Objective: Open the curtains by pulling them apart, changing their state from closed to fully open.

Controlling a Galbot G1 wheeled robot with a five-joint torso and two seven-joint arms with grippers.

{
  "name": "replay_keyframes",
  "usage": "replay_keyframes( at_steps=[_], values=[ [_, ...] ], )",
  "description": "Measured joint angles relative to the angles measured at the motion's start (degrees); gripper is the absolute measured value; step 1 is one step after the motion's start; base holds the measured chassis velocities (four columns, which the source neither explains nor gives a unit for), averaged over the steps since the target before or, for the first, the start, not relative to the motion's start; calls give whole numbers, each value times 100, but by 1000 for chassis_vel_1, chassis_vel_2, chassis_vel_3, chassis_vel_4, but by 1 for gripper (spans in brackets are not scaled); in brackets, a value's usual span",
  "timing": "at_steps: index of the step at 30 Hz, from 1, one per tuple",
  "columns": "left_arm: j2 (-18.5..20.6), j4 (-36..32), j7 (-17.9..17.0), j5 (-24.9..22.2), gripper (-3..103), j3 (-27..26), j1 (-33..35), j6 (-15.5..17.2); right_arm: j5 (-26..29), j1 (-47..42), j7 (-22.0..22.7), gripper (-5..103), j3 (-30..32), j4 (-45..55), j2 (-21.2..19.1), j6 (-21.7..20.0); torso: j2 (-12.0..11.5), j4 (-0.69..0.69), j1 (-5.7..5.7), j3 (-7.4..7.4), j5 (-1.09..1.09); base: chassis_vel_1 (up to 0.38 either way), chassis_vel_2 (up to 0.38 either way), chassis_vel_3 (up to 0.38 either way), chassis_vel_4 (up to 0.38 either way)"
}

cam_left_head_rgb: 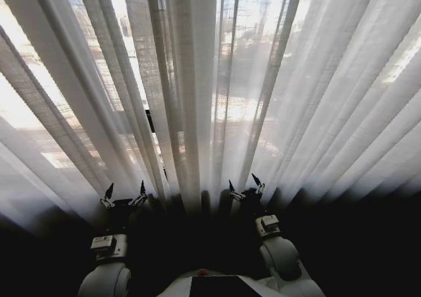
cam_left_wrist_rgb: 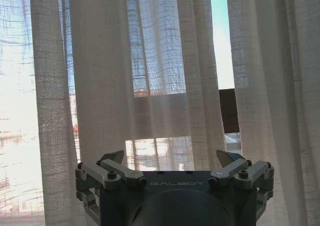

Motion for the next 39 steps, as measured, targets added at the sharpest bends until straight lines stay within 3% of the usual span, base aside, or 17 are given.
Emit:
replay_keyframes(
  at_steps=[16, 24, 31, 39],
  values=[
    [-58, -6, -4, 45, 100, 18, 48, -37, 90, 28, 99, 100, 16, -111, -6, 156, 0, 1, 0, -1, -2, 299, 295, -300, -293],
    [-104, -61, 4, 131, 100, 52, 58, -39, 833, 333, 89, 100, -46, -105, -127, -616, 0, -1, -2, 0, 7, 14, 8, -17, -10],
    [-158, -126, 5, 212, 100, 51, 59, -33, 1330, 859, 73, 100, -310, -303, -198, -1257, -1, 2, -1, 0, -1, -39, -13, 28, 20],
    [-188, -164, 4, 228, 100, 20, 62, -20, 1546, 1331, 47, 100, -515, -803, -199, -1374, 0, 0, -2, 0, 2, 0, 0, 0, 0]
  ],
)
